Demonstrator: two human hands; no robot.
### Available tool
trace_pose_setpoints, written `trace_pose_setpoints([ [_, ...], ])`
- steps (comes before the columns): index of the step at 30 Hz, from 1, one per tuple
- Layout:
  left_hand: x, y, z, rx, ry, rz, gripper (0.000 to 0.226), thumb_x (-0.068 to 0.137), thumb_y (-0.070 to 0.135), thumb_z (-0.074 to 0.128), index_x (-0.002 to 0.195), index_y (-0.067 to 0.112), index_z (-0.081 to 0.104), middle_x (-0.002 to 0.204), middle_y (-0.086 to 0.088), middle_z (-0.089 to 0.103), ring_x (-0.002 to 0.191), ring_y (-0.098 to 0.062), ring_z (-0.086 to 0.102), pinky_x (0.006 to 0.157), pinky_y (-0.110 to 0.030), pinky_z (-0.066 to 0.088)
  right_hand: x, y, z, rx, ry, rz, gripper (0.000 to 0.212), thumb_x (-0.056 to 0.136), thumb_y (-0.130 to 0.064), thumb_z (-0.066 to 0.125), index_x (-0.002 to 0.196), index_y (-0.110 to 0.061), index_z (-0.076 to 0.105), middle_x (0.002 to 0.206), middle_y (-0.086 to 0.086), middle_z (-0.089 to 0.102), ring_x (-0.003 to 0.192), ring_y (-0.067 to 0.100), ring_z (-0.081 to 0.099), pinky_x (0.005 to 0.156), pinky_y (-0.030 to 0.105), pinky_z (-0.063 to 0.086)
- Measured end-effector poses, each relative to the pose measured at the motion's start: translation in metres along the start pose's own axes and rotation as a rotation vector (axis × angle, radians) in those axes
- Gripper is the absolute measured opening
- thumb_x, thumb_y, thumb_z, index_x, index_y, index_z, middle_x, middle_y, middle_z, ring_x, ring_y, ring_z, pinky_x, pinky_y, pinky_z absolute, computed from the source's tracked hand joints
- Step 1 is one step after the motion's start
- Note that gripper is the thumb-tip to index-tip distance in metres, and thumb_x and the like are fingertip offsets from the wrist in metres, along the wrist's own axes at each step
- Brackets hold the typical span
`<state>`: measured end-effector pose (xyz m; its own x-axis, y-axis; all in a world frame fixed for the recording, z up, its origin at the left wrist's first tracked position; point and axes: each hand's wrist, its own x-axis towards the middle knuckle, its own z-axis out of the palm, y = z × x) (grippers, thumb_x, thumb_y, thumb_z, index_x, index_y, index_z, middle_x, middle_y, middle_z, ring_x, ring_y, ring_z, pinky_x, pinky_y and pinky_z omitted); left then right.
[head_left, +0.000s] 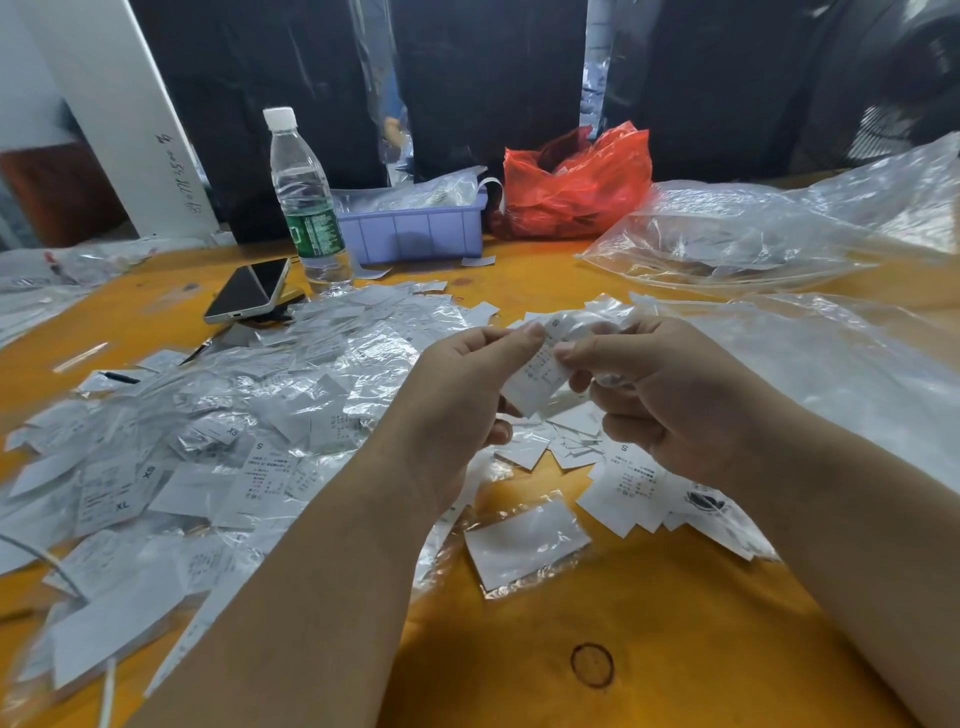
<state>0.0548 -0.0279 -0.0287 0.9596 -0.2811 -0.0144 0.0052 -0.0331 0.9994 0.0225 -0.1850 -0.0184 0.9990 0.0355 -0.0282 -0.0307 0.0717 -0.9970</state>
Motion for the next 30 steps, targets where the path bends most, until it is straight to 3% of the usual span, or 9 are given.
trace_pose_setpoints([
  [3,0.0,0.002,-0.002,0.015,-0.033,-0.036,0.015,0.089,0.02,0.063,0.098,0.009,0.07,0.07,0.001,0.063,0.056,-0.01,0.051,0.051,-0.022,0.038,0.001,-0.003,-0.003,0.072,0.079,-0.028,0.016,0.091,-0.007,0.058,0.076,-0.006,0.054,0.043,-0.007,0.047,0.034,0.005,0.023,0.032,0.017,0.021],
  [6,0.0,0.004,-0.003,-0.004,-0.02,-0.019,0.008,0.09,0.01,0.061,0.09,0.009,0.069,0.063,0.002,0.063,0.053,-0.01,0.049,0.05,-0.022,0.037,0.002,-0.002,-0.004,0.089,0.098,-0.023,0.012,0.091,-0.008,0.059,0.081,-0.006,0.053,0.043,-0.008,0.043,0.034,0.005,0.023,0.032,0.017,0.021],
  [10,0.0,0.002,-0.002,-0.019,-0.023,0.007,0.006,0.091,0.012,0.063,0.088,0.012,0.069,0.063,0.003,0.066,0.052,-0.008,0.05,0.05,-0.022,0.04,0.001,0.003,0.0,0.056,0.058,-0.021,0.013,0.091,-0.008,0.059,0.08,-0.007,0.053,0.039,-0.009,0.042,0.031,0.003,0.025,0.031,0.016,0.023],
  [14,0.001,0.0,-0.001,-0.015,-0.024,0.034,0.001,0.088,0.015,0.069,0.089,0.015,0.069,0.067,0.003,0.067,0.055,-0.009,0.052,0.051,-0.023,0.042,0.002,0.006,0.003,0.043,0.06,-0.011,0.007,0.089,-0.008,0.062,0.09,-0.004,0.057,0.05,-0.003,0.045,0.033,0.003,0.027,0.031,0.015,0.024],
  [18,0.001,-0.001,-0.002,-0.012,-0.022,0.046,0.008,0.088,0.017,0.069,0.096,0.016,0.069,0.068,0.004,0.068,0.057,-0.008,0.054,0.051,-0.022,0.043,0.002,0.007,0.003,0.033,0.03,-0.003,0.009,0.088,-0.01,0.063,0.086,-0.005,0.056,0.045,-0.006,0.042,0.034,0.004,0.027,0.031,0.016,0.024],
  [23,0.0,0.001,-0.002,-0.01,-0.006,0.057,0.004,0.09,0.013,0.066,0.092,0.014,0.069,0.067,0.003,0.068,0.055,-0.007,0.054,0.055,-0.024,0.042,0.002,0.001,-0.001,0.089,0.077,-0.019,0.016,0.093,-0.024,0.06,0.085,-0.01,0.055,0.064,0.001,0.046,0.04,0.006,0.021,0.033,0.018,0.019],
  [26,-0.002,0.002,-0.001,-0.044,-0.037,0.06,0.004,0.09,0.013,0.065,0.092,0.014,0.069,0.069,0.001,0.068,0.056,-0.008,0.054,0.053,-0.022,0.043,0.002,0.001,-0.002,0.094,0.122,-0.059,0.02,0.094,-0.015,0.059,0.075,-0.012,0.053,0.049,-0.005,0.044,0.037,0.007,0.023,0.034,0.019,0.019],
  [30,-0.003,0.003,-0.003,-0.019,-0.047,0.092,0.008,0.089,0.015,0.067,0.095,0.012,0.071,0.071,0.001,0.067,0.057,-0.007,0.054,0.052,-0.021,0.044,0.001,0.004,0.003,0.062,0.053,-0.038,0.013,0.092,-0.014,0.061,0.081,-0.009,0.056,0.042,-0.009,0.039,0.033,0.004,0.026,0.032,0.017,0.023],
])
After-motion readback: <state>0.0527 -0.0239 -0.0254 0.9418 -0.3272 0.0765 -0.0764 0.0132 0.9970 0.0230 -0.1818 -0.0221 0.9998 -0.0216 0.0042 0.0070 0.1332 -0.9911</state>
